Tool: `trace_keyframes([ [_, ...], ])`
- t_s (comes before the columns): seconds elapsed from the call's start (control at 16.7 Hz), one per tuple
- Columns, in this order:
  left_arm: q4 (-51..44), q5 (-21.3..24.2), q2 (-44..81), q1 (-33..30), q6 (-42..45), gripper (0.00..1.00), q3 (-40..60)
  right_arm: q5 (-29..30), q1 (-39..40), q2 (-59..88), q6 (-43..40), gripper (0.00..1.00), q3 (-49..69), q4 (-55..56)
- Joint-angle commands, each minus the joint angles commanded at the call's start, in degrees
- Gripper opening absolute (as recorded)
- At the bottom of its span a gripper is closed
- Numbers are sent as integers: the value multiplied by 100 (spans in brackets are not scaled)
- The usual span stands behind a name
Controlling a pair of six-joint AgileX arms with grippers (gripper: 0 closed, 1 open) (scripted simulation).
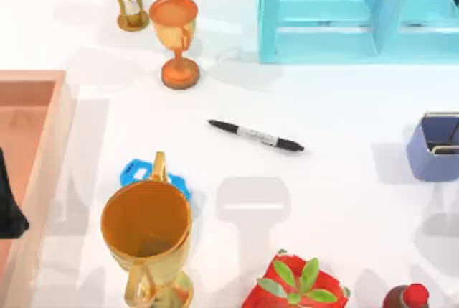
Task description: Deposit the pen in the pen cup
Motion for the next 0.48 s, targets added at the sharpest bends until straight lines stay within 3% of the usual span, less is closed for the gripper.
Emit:
trace_keyframes([
  [0.24, 0, 0, 0, 0, 0, 100, 0, -46, 58, 148, -59, 100, 152, -104],
  [0.48, 0, 0, 0, 0, 0, 100, 0, -324, 417, 1156, -450, 100, 1170, -792],
])
